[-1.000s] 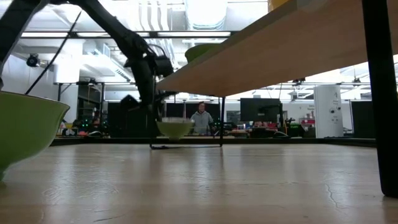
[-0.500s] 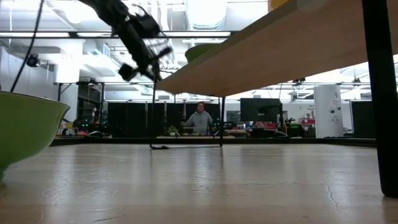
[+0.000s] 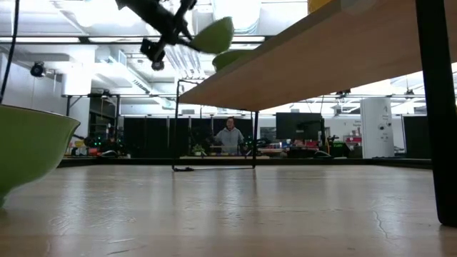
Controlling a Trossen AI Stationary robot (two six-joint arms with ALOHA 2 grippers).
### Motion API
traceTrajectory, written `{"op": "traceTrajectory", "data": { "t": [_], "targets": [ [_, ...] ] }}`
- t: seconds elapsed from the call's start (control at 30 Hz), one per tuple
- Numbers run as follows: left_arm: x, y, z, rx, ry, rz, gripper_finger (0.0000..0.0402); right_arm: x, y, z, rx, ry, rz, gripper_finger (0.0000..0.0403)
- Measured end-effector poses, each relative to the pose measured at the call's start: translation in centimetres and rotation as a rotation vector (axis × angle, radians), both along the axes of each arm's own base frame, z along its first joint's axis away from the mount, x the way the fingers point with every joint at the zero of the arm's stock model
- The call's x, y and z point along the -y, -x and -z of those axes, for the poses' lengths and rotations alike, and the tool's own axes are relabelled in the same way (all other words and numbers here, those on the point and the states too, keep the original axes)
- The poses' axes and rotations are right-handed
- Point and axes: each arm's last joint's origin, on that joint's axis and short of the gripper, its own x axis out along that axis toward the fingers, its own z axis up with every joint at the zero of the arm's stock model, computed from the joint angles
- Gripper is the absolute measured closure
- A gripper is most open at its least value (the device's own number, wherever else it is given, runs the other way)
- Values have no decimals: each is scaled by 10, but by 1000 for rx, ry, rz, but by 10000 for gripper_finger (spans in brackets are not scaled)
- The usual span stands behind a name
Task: Pick & Place Mini bowls
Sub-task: Stack the top white bowl on the white bowl on the shelf
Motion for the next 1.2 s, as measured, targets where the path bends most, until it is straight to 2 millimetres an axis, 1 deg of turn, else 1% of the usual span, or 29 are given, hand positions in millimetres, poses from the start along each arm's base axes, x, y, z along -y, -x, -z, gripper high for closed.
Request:
{"op": "traceTrajectory", "data": {
  "t": [0.13,0.27,0.47,0.67,0.77,0.97,1.07,1.2],
  "targets": [
    [22,-12,-9,26,-5,83,401,0,0,0,7,-8,4,346],
    [39,-25,-12,28,34,167,401,-1,0,0,20,-26,7,346],
    [54,-38,-12,10,78,234,401,-2,1,-1,29,-30,5,346],
    [59,-56,-10,-67,111,278,401,-2,0,0,34,-38,13,346],
    [57,-62,-13,-117,95,302,401,-2,0,0,34,-38,13,346],
    [50,-78,-6,-280,83,310,401,-2,0,0,37,-41,18,346],
    [51,-91,-5,-287,60,342,401,-2,0,1,34,-41,18,346],
    [49,-99,-1,-348,66,369,401,-2,0,1,34,-41,18,346]
  ]
}}
